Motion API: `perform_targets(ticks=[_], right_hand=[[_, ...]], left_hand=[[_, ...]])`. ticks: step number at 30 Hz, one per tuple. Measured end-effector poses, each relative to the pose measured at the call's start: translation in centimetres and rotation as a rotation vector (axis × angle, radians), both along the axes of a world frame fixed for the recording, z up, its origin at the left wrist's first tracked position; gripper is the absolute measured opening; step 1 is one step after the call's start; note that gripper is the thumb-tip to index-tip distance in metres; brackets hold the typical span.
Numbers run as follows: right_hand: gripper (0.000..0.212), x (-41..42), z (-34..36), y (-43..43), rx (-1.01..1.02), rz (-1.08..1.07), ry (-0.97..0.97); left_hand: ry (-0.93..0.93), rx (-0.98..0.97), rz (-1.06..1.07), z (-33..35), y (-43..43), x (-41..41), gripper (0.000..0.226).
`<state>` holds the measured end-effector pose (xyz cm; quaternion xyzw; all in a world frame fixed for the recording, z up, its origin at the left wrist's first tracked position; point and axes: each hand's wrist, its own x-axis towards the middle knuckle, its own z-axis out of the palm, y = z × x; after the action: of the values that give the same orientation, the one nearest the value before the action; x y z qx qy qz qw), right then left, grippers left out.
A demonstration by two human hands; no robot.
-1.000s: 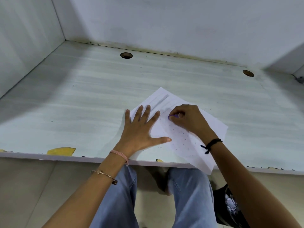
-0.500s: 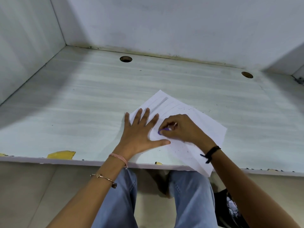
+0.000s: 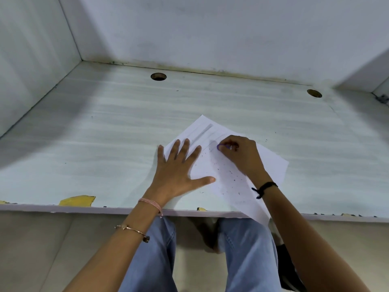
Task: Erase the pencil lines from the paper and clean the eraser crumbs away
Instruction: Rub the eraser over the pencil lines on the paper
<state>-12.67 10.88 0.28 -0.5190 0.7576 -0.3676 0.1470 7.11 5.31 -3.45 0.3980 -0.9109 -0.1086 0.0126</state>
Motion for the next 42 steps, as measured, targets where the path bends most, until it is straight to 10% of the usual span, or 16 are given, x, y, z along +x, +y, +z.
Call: perform_targets(ticks=[11, 42], right_hand=[[0.006, 0.6, -0.6, 0.7, -0.028, 0.036, 0.054], [0.01, 0.6, 1.9, -1.3, 0.131, 0.15, 0.138]], left_hand=[[0.343, -0.173, -0.067, -0.2, -2.5, -3.4, 0.083], [0.134, -0.069, -0.087, -1.0, -2.9, -4.7, 0.113]])
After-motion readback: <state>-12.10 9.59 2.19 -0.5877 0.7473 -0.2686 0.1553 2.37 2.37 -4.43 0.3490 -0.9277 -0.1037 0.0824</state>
